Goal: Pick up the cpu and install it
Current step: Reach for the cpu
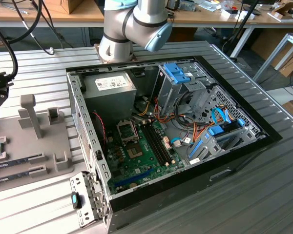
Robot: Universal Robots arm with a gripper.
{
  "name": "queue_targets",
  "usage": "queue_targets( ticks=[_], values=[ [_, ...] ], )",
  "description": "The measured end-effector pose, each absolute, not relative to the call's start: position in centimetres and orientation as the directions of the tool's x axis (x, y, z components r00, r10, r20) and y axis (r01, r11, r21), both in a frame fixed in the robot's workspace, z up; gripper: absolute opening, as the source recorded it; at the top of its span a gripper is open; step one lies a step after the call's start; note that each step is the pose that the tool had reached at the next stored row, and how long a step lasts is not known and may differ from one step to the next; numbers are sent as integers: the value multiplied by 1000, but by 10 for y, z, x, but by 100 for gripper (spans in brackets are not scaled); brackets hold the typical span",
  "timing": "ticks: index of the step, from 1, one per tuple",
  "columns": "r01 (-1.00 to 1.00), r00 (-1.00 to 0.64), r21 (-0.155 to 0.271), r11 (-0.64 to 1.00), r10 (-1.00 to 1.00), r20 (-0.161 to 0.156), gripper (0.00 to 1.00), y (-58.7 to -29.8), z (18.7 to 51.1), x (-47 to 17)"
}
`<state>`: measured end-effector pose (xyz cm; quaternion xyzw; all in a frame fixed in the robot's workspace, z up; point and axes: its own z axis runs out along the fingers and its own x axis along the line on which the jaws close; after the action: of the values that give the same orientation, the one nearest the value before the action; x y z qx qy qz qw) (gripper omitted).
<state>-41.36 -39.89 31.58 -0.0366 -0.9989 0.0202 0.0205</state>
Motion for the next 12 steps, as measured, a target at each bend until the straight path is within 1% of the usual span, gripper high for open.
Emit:
queue_targets(
  ticks=[12],
  values=[
    [72,-996,-42,997,74,40,11,-399,311,-414]
  ],
)
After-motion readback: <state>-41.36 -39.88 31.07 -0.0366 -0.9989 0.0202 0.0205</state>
